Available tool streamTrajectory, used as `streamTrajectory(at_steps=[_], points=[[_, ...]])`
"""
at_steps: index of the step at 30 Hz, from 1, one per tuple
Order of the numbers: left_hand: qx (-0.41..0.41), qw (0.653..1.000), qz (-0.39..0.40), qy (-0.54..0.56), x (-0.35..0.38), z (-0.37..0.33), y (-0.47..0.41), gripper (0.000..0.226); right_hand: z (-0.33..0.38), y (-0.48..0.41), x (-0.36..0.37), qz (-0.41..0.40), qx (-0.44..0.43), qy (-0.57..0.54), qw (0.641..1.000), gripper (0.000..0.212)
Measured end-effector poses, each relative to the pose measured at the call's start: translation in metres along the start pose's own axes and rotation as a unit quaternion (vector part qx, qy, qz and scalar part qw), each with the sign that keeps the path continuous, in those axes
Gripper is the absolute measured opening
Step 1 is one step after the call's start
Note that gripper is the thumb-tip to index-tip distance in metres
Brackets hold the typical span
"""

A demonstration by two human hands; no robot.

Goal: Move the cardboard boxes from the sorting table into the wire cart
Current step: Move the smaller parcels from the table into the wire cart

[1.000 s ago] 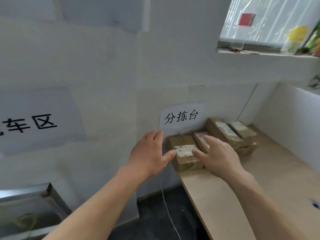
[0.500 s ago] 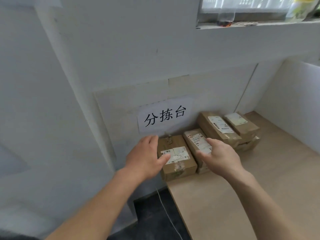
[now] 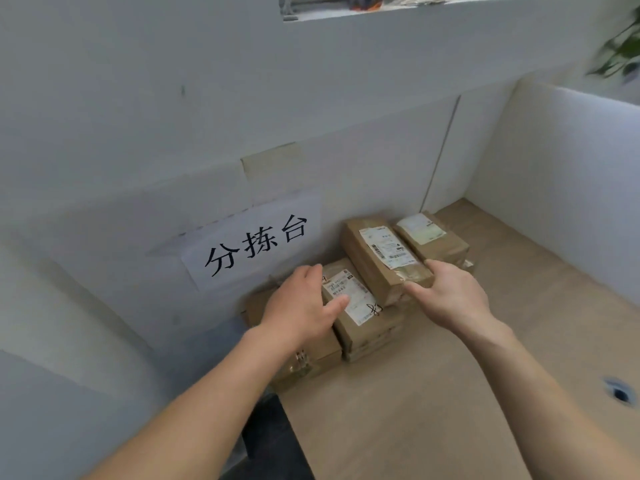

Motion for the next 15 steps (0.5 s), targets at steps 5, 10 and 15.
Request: streamTrajectory(at_steps=[5,10,15], points=[[-0.019,0.998,0.032,0.049,0.026,-0.034,-0.05,0.074,-0.04,-0.045,-0.006,-0.024,0.043,0.008,0.999,0.055],[-0.041,0.99,0.058,0.123,0.055,-0.052,-0.088,0.05,-0.073,-0.085,-0.003,-0.044,0.07,-0.002,0.997,0.056],[-0.097,0.968,0.071,0.219,0.077,-0.057,-0.107,0.03,-0.096,-0.12,0.004,-0.041,0.09,-0.006,0.995,0.048]])
Point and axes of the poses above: each hand's wrist, its own y-axis away from the middle knuckle, its own x-axis out of the palm, z = x × y, the point moved 3 cm from there along -y, towards the middle knuckle, and after that the axes turned 7 degrees about -y, right-handed, at the moved point
